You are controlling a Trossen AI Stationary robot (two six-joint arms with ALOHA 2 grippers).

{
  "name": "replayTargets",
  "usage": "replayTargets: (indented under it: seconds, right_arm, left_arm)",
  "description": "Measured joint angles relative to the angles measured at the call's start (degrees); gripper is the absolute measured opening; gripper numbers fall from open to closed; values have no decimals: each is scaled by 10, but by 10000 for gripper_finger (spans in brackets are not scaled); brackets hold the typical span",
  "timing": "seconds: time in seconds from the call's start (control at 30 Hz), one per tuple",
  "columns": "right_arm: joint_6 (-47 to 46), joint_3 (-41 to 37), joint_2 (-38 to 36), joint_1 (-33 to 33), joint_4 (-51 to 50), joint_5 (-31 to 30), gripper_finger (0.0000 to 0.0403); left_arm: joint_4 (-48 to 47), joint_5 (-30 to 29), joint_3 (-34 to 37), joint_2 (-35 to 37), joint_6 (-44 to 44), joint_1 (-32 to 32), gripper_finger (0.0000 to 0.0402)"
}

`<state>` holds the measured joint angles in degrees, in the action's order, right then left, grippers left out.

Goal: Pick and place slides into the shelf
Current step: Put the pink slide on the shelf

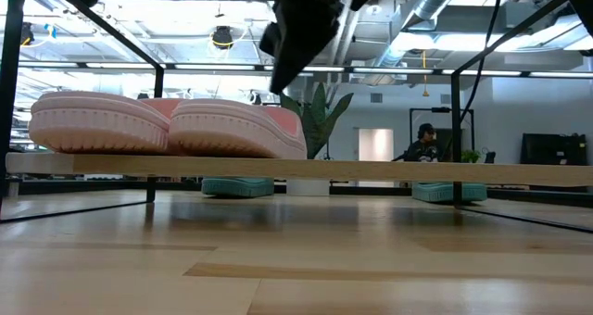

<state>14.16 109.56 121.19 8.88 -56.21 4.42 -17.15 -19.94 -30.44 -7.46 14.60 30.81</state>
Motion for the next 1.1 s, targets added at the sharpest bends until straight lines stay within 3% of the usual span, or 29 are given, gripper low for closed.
replayTargets:
  seconds: [0.3, 0.8, 1.1]
  right_arm:
    - [34, 3, 20, -3, 32, 31, 0]
    - [31, 53, 67, 12, -30, 76, 0]
    - [4, 53, 67, 24, -46, 52, 0]
  left_arm:
    - [1, 0, 0, 0, 10, 0, 0]
    - [-1, 13, 0, 0, 17, 0, 0]
    - [-1, 17, 0, 0, 20, 0, 0]
